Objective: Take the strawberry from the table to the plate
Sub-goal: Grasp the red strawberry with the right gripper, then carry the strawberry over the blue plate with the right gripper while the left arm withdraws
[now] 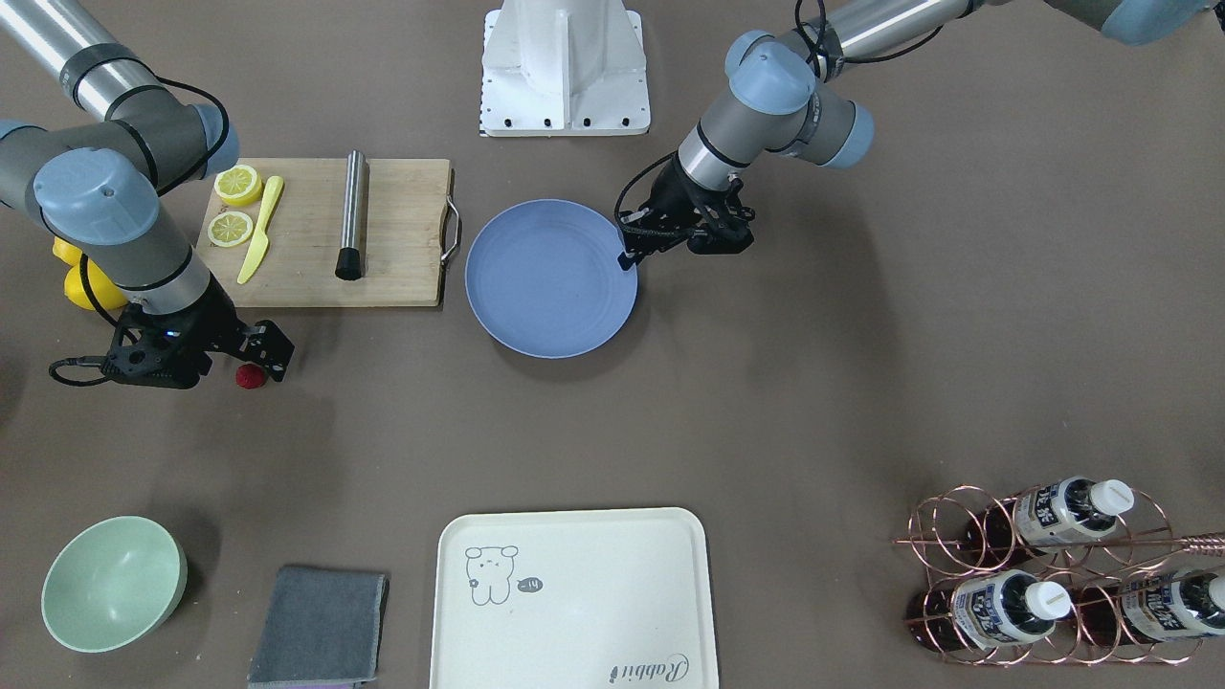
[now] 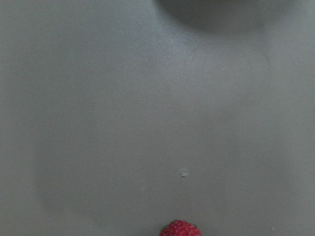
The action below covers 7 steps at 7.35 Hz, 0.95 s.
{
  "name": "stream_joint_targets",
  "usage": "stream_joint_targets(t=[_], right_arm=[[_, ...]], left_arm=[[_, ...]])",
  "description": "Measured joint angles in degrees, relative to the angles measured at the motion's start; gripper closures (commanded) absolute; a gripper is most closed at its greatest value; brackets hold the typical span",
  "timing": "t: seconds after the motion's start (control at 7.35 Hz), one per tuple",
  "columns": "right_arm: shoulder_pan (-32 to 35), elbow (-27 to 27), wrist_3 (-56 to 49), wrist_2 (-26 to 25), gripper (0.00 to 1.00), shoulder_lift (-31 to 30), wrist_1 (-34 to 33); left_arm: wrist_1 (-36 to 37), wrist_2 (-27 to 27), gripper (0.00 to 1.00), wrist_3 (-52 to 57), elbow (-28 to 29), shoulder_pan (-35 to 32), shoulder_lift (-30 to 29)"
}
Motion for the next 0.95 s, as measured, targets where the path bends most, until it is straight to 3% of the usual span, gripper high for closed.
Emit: stream_joint_targets(t=[0.68, 0.95], right_arm=[[-0.30, 0.39, -0.11, 0.38, 1.00, 1.28, -0.48], [1.72, 1.80, 0.18, 3.62, 1.00, 4.64, -3.97]], left_arm=[[-0.05, 2.97, 0.02, 0.59, -1.15, -0.17, 0.40], [0.05, 2.92, 0.02, 1.68, -1.57, -1.78, 0.89]])
